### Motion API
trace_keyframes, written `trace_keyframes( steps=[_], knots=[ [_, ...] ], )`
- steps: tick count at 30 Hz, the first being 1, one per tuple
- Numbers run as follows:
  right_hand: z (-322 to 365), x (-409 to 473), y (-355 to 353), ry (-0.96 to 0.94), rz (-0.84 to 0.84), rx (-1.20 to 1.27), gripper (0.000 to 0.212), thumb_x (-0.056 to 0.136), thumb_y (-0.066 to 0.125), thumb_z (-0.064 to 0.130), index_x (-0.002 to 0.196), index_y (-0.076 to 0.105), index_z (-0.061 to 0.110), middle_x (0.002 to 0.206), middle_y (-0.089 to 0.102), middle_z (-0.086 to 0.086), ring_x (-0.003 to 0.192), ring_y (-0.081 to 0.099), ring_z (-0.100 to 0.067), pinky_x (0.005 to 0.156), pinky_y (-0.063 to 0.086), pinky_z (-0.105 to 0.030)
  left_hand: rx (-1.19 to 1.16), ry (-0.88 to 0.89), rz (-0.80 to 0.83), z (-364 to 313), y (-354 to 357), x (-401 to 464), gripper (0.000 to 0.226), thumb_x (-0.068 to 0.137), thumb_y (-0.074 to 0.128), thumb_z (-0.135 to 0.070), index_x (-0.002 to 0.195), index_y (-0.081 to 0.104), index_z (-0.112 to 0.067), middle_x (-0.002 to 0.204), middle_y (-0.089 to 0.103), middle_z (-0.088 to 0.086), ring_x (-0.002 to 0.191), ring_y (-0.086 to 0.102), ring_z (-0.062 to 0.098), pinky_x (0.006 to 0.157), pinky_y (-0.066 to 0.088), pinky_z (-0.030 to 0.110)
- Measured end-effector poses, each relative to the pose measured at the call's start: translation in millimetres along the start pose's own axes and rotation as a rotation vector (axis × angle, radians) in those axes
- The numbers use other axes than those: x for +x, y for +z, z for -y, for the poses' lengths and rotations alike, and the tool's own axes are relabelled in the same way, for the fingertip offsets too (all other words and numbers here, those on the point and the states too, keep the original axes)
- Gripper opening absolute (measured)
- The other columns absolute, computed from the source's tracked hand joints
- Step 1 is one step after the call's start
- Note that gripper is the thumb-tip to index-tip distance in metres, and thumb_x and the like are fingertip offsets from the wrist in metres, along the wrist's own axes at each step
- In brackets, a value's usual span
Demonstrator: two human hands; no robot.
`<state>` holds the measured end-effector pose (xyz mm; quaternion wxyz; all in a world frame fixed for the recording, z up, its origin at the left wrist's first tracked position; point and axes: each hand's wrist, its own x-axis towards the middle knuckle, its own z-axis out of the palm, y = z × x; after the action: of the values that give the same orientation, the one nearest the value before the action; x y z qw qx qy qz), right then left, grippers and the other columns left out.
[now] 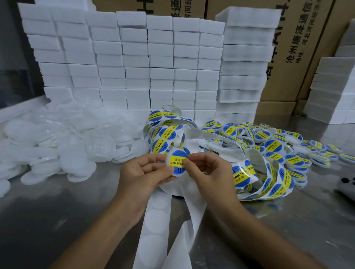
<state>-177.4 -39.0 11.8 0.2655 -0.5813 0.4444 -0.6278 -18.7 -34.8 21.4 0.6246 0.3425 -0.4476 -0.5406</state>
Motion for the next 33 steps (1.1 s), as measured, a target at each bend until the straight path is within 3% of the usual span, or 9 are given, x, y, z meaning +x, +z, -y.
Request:
trace_keyframes(
  steps=[5, 9, 13, 15, 18, 22, 27, 30, 33],
  knots=[
    [-2, -1, 2, 0.061, -0.021, 0.068, 0.041, 0.079, 0.082, 0.025, 0.110, 0.056, 0.030, 0.067, 0.064, -0.004, 0.064, 0.063, -0.031, 0.073, 0.058, -0.052, -0.021, 0.008, 0.018, 1, 0, 0, 0.026, 0.062, 0.078, -0.001, 0.086, 0.073, -0.009, 0.083, 0.074, 0.017, 0.075, 0.074, 0.026, 0.063, 0.058, 0.027],
    [-1, -5, 5, -0.009, 0.078, 0.005, 0.022, 0.087, 0.074, 0.025, 0.107, 0.065, 0.030, 0.075, 0.060, -0.006, 0.065, 0.065, -0.027, 0.065, 0.059, -0.046, -0.111, -0.025, 0.050, 1, 3, 0, 0.041, 0.059, 0.076, -0.007, 0.098, 0.067, -0.003, 0.084, 0.074, 0.019, 0.077, 0.074, 0.026, 0.066, 0.059, 0.027],
    [-1, -10, 12, 0.053, 0.188, 0.133, 0.035, 0.081, 0.071, 0.034, 0.116, 0.064, 0.033, 0.094, 0.063, 0.010, 0.071, 0.070, -0.016, 0.061, 0.059, -0.031, -0.144, -0.048, 0.120, 1, 4, 0, 0.064, 0.065, 0.074, -0.007, 0.125, 0.057, 0.002, 0.101, 0.072, 0.025, 0.095, 0.072, 0.031, 0.075, 0.058, 0.029],
    [0, -10, 12, 0.049, 0.194, 0.154, 0.043, 0.078, 0.069, 0.039, 0.119, 0.062, 0.029, 0.089, 0.066, -0.009, 0.066, 0.068, -0.018, 0.062, 0.058, -0.033, -0.143, -0.057, 0.159, 0, 2, 0, 0.067, 0.067, 0.072, -0.007, 0.131, 0.054, 0.001, 0.109, 0.068, 0.028, 0.102, 0.069, 0.033, 0.080, 0.058, 0.031],
    [0, -8, 11, 0.027, 0.140, 0.133, 0.042, 0.072, 0.073, 0.045, 0.107, 0.064, 0.023, 0.067, 0.063, -0.018, 0.055, 0.060, -0.018, 0.059, 0.053, -0.039, -0.077, -0.031, 0.215, -1, 2, -1, 0.055, 0.068, 0.070, -0.010, 0.122, 0.064, -0.004, 0.095, 0.071, 0.018, 0.095, 0.071, 0.027, 0.078, 0.058, 0.030],
    [-3, -5, 6, 0.088, 0.053, 0.105, 0.055, 0.062, 0.077, 0.058, 0.081, 0.054, 0.012, 0.056, 0.058, -0.021, 0.044, 0.049, -0.021, 0.044, 0.044, -0.032, 0.097, 0.017, 0.309, 1, 3, -4, 0.037, 0.078, 0.066, 0.003, 0.113, 0.069, -0.006, 0.065, 0.063, 0.005, 0.075, 0.069, 0.017, 0.073, 0.058, 0.027],
    [-2, -1, 4, 0.081, 0.016, 0.125, 0.044, 0.079, 0.065, 0.049, 0.068, 0.047, 0.011, 0.047, 0.057, -0.011, 0.034, 0.049, -0.018, 0.035, 0.040, -0.024, 0.116, 0.025, 0.343, 0, 3, -6, 0.041, 0.080, 0.063, 0.005, 0.118, 0.065, -0.010, 0.075, 0.072, 0.007, 0.082, 0.073, 0.019, 0.073, 0.058, 0.026],
    [-1, 0, 4, 0.090, 0.031, 0.141, 0.039, 0.085, 0.062, 0.042, 0.074, 0.051, 0.006, 0.050, 0.061, -0.010, 0.036, 0.051, -0.017, 0.037, 0.040, -0.023, 0.092, 0.024, 0.322, 1, 3, -5, 0.036, 0.070, 0.067, -0.007, 0.105, 0.072, -0.013, 0.080, 0.073, 0.011, 0.084, 0.074, 0.022, 0.072, 0.058, 0.025],
    [3, -2, 5, 0.091, 0.065, 0.151, 0.036, 0.079, 0.069, 0.041, 0.084, 0.058, 0.007, 0.058, 0.063, -0.014, 0.044, 0.050, -0.016, 0.045, 0.043, -0.027, 0.044, 0.016, 0.292, 4, 4, -4, 0.042, 0.069, 0.068, -0.005, 0.111, 0.071, -0.009, 0.073, 0.068, 0.009, 0.080, 0.072, 0.021, 0.073, 0.058, 0.027]
  ],
)
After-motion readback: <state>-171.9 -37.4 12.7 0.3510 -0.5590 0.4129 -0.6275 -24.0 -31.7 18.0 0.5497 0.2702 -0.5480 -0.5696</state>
